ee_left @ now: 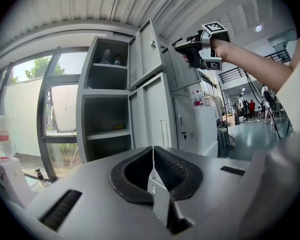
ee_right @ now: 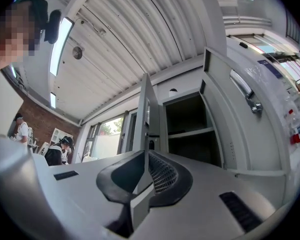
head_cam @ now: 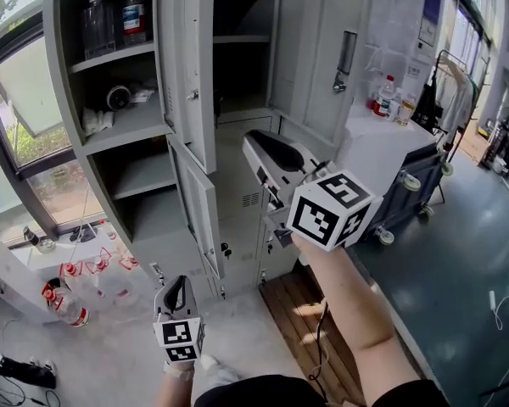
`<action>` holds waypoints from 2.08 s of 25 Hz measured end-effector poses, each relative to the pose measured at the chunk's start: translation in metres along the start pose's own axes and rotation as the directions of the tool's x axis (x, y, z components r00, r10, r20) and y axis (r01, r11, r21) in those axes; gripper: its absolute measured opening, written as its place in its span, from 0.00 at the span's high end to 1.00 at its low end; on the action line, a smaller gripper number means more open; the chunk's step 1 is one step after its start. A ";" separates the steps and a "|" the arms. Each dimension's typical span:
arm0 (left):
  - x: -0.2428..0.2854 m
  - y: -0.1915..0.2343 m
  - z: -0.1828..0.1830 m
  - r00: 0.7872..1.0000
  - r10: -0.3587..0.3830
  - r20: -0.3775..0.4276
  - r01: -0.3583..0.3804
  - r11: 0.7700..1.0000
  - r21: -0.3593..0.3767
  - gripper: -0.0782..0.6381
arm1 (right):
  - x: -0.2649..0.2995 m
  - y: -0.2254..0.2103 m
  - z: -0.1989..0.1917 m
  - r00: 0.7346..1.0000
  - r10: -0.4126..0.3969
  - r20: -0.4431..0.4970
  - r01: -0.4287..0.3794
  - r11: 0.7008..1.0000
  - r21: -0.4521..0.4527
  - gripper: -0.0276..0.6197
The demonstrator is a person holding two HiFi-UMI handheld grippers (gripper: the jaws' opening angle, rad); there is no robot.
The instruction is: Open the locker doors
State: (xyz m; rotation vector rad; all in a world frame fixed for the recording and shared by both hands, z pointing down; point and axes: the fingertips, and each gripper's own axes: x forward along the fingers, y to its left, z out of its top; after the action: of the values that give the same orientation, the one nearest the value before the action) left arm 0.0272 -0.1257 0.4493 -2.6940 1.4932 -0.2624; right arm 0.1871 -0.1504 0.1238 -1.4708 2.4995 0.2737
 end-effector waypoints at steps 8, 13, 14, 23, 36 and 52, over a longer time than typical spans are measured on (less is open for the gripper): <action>0.001 -0.046 -0.013 0.990 -0.136 -0.032 0.136 0.990 0.019 0.85 | -0.091 0.007 -0.120 0.987 -0.096 -0.126 0.103 0.993 0.052 0.88; -0.005 -0.073 -0.016 0.977 -0.215 0.004 0.215 0.977 0.009 0.85 | -0.148 0.017 -0.176 0.971 -0.151 -0.183 0.164 0.985 0.055 0.88; -0.006 -0.078 -0.016 0.974 -0.228 0.010 0.228 0.974 0.005 0.85 | -0.159 0.018 -0.185 0.967 -0.163 -0.194 0.177 0.983 0.054 0.88; -0.015 -0.112 -0.020 0.948 -0.319 0.023 0.318 0.948 0.020 0.85 | -0.220 0.034 -0.238 0.938 -0.209 -0.276 0.218 0.976 -0.001 0.88; -0.015 -0.130 -0.024 0.935 -0.353 0.031 0.353 0.936 0.016 0.85 | -0.253 0.030 -0.269 0.921 -0.237 -0.308 0.265 0.963 0.049 0.89; -0.001 -0.143 -0.030 0.940 -0.340 -0.017 0.340 0.940 0.028 0.85 | -0.275 0.006 -0.275 0.910 -0.287 -0.299 0.337 0.932 0.132 0.89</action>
State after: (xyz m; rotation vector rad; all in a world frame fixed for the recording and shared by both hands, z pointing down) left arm 0.1414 -0.0474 0.4967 -2.9166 1.0044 -0.3115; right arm 0.2840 0.0067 0.4667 -1.9071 2.3507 -0.2258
